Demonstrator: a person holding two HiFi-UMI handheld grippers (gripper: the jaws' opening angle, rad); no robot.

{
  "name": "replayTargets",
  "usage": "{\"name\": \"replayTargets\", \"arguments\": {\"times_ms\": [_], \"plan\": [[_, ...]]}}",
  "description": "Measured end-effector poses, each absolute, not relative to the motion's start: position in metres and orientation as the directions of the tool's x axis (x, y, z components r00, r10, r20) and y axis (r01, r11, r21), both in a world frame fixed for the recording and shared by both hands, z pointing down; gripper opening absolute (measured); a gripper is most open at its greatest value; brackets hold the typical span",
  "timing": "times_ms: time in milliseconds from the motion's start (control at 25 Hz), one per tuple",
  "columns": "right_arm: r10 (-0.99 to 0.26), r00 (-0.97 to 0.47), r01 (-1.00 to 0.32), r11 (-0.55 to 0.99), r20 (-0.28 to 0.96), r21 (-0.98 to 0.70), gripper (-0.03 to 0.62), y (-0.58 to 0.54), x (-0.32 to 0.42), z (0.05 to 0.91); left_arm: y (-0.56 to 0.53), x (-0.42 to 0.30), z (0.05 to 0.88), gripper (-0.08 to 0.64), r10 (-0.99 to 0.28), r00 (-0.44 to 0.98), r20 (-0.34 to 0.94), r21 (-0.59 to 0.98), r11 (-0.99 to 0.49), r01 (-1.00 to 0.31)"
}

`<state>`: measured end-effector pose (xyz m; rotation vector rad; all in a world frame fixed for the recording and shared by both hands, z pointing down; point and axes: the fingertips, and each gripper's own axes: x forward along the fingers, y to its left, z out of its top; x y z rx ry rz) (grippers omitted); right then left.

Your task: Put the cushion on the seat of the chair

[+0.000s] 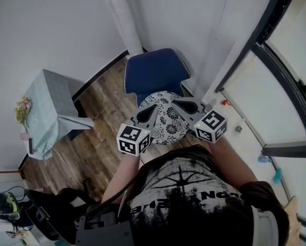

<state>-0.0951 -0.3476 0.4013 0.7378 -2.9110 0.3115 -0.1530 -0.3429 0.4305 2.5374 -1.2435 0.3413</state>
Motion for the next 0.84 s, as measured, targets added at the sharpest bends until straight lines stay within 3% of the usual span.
{"name": "replayTargets", "arguments": {"times_ms": [840], "plan": [[-0.417,-0.885,-0.452,0.877,0.210,-0.162,0.017,-0.337,-0.121,0.409,-0.334,-0.180,0.436,0.015,-0.748,0.576,0.329,0.197,-0.542,-0.817]]}}
